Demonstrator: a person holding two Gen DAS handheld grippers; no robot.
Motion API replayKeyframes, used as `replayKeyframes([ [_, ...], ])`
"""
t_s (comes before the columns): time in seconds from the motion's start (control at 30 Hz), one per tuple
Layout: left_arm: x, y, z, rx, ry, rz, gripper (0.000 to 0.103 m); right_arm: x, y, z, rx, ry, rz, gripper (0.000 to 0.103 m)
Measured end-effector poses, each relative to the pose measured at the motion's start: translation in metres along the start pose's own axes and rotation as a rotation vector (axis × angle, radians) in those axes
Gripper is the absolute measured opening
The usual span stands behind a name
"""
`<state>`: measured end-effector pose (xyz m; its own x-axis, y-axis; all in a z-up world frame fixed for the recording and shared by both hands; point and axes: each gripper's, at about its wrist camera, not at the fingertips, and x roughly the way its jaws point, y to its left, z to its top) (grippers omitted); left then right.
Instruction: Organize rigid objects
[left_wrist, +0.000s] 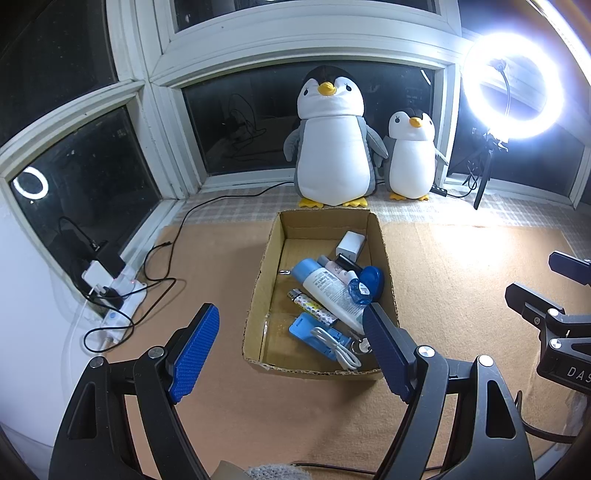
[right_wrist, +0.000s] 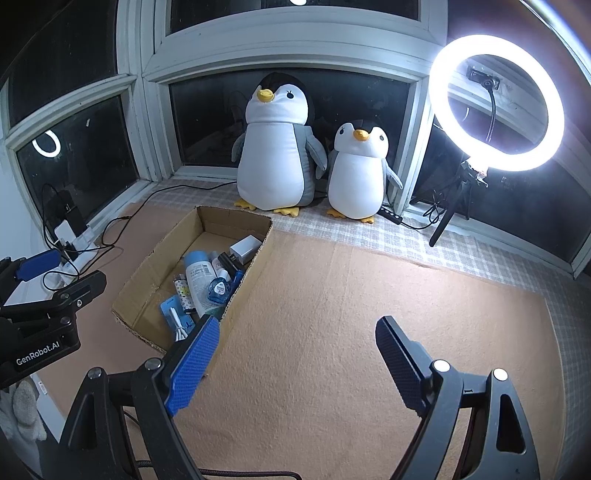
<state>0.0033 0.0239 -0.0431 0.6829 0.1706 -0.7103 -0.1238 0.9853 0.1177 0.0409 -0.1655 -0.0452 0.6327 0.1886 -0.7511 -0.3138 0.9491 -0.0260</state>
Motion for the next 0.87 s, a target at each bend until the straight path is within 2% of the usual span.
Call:
replayKeyframes([
  [0.87,0.0029,-0.0016,-0.0003,-0.005,-0.001,0.003,0.08,0.0044,0.0008,-0.0032,0.003,0.017,0.005,0.083],
])
